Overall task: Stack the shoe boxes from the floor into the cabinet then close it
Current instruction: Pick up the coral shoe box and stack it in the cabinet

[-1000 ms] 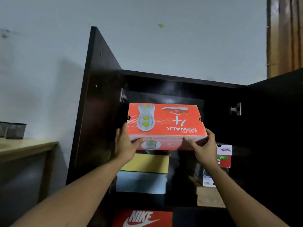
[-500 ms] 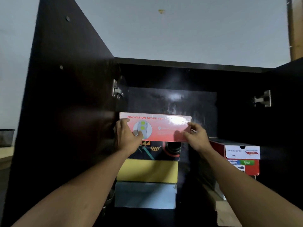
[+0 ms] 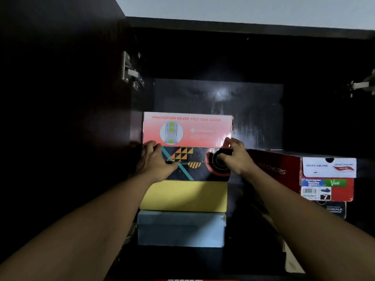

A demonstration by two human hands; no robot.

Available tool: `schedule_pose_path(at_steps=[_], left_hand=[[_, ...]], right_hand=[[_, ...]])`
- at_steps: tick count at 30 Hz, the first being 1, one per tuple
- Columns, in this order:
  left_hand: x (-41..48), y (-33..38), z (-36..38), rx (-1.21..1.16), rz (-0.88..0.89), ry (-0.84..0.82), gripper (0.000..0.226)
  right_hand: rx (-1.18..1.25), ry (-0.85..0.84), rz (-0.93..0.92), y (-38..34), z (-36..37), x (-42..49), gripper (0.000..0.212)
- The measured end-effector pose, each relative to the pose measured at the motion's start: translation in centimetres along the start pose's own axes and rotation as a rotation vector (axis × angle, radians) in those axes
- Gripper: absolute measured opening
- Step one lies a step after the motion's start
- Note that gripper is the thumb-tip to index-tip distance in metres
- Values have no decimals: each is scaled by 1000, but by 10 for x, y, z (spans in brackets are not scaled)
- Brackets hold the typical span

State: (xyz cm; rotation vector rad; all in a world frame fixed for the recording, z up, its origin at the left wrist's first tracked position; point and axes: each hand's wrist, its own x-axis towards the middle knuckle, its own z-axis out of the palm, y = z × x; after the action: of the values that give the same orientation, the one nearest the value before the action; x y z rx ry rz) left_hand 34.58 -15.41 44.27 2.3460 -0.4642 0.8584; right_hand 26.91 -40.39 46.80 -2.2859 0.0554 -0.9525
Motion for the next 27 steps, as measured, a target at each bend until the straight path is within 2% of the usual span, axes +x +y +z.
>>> schedule_pose_path(at_steps=[5,12,14,20,27], left_hand=[[7,4,4,130,-9,70,89],[4,10,-12,83,-17,-28,89],[-4,11,-22,58,2,-28,86],[-57,32,-58,-62,95,-63,70],[-147,107,-76,-143,227,-240,78]], right_hand=[[-47,-18,6,15,10,11,75],[-34,-130,24,10,-1,8,78],[11,-106,43,2,-8,-3,79],[14,-59,135,-22,-48,-76,80],[-39,-15,265,-30,-132,-193,73]])
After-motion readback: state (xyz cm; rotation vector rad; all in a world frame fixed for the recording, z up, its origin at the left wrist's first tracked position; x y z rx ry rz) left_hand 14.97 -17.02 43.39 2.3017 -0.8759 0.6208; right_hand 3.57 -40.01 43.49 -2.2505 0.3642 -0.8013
